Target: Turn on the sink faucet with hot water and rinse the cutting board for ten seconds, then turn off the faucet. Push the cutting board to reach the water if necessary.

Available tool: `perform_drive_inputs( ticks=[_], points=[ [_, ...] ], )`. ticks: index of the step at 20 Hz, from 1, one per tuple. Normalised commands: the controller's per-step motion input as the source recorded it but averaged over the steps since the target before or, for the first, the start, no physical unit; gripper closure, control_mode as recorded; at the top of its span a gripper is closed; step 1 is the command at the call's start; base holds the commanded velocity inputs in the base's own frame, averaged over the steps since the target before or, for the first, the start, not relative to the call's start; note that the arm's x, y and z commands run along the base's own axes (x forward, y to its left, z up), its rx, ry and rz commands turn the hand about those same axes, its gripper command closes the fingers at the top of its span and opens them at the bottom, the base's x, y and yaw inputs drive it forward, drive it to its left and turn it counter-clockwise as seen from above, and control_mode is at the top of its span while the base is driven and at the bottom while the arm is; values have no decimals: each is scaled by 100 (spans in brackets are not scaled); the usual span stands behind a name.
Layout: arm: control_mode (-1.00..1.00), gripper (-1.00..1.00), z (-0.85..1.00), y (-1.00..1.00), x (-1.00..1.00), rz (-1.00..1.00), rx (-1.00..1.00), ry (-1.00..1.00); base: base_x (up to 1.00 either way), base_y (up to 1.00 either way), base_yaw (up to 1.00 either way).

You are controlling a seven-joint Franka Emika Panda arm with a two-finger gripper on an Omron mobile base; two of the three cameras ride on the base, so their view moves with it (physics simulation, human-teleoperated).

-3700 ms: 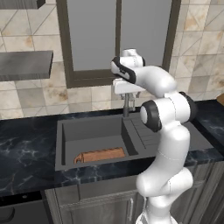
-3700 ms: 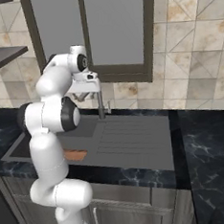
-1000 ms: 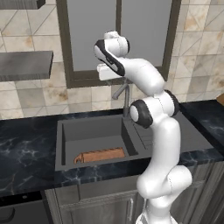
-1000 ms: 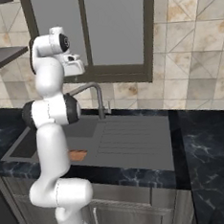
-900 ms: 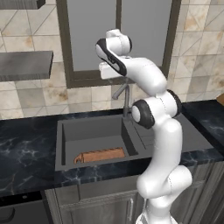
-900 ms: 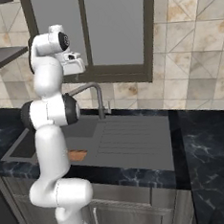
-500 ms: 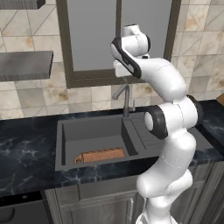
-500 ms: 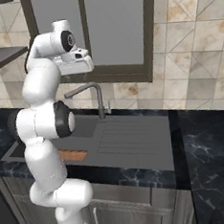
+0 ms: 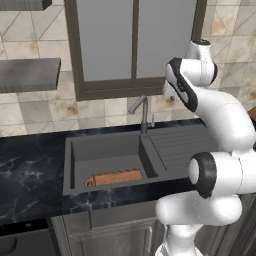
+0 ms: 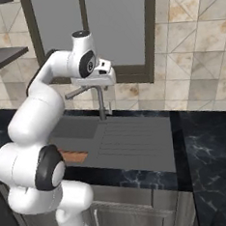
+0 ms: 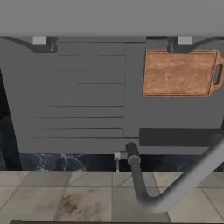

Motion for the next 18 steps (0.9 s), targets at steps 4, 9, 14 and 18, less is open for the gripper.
perform_drive_inputs(
  ticks=[4, 9, 14, 18],
  points=[
    [-100, -100, -9, -61, -17, 9, 4, -21, 0, 0, 0],
    [-100, -100, -17, -68, 2, 11, 7, -19, 0, 0, 0],
    [-100, -100, -29, -72, 23, 12, 8, -16, 0, 0, 0],
    [-100, -100, -30, -53, 46, 13, 2, -15, 0, 0, 0]
  ],
)
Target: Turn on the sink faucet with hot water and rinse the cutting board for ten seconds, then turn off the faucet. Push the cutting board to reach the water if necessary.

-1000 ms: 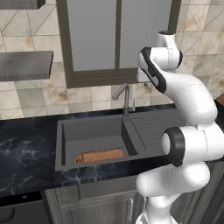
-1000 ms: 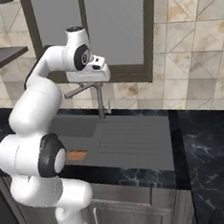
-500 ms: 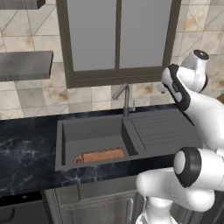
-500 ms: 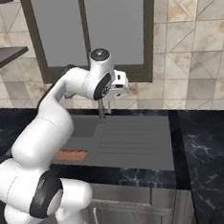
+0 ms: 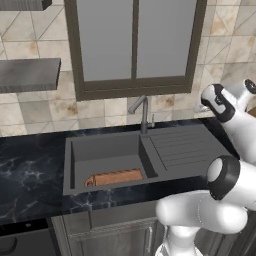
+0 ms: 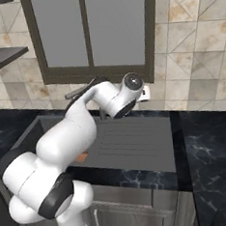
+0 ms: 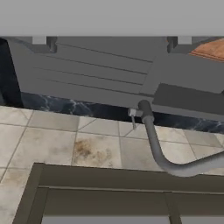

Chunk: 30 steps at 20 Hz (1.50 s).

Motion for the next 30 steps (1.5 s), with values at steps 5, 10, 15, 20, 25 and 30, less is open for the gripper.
perform_drive_inputs(
  ticks=[5, 10, 15, 20, 25, 30],
  points=[
    [-100, -100, -33, -44, 61, 14, 3, -16, 0, 0, 0],
    [-100, -100, -25, -4, 46, 12, 0, -15, 0, 0, 0],
    [-100, -100, -16, 13, 19, 8, 0, -6, 0, 0, 0],
    [-100, -100, -10, 25, 28, 4, 0, 0, 0, 0, 0],
    [-100, -100, -14, 41, 31, 1, 0, 0, 0, 0, 0],
    [-100, -100, -25, 43, 30, 0, 0, 0, 0, 0, 0]
  ],
)
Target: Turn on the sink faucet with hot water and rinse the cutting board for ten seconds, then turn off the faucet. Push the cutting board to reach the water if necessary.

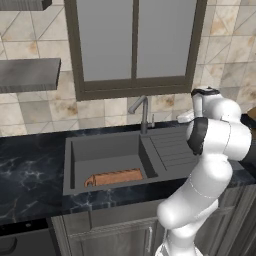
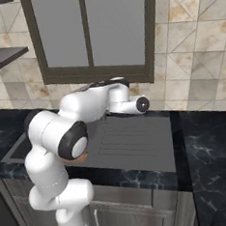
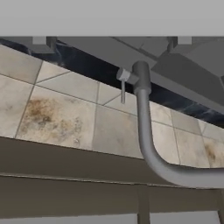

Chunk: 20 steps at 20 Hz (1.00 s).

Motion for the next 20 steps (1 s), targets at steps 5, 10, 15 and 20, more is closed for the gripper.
perform_drive_inputs(
  ticks=[5, 10, 15, 20],
  points=[
    [-100, -100, -31, 24, 21, 0, 0, 0, 0, 0, 0],
    [-100, -100, -11, 32, 1, 0, 0, 0, 0, 0, 0],
    [-100, -100, -10, 46, 13, 0, 0, 0, 0, 0, 0],
    [-100, -100, -1, 38, 27, 0, 0, 0, 0, 0, 0]
  ],
)
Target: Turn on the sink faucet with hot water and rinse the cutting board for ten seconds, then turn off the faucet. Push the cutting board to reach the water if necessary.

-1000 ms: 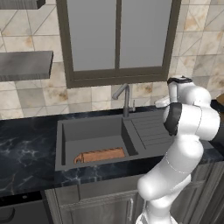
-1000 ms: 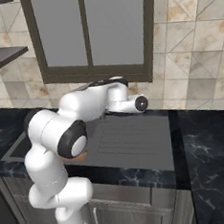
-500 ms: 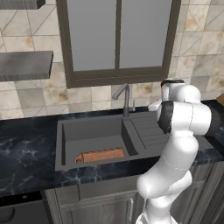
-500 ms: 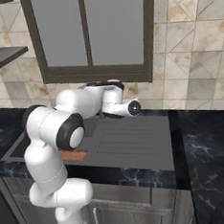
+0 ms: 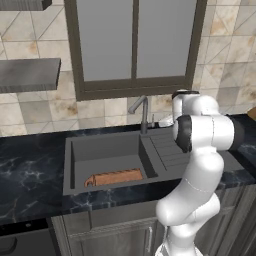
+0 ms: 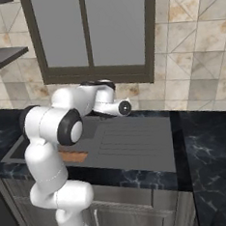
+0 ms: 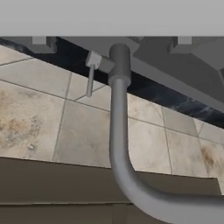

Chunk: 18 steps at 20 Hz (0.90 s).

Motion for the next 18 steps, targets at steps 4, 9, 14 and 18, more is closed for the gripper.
perform_drive_inputs(
  ticks=[4, 9, 14, 18],
  points=[
    [-100, -100, -14, 11, 26, 0, 1, 0, 0, 0, 0],
    [-100, -100, -22, 0, 32, 0, 3, 0, 0, 0, 0],
    [-100, -100, -21, 0, 26, -1, 3, 0, 0, 0, 0],
    [-100, -100, -11, 0, 26, -2, 4, -2, 0, 0, 0]
  ],
)
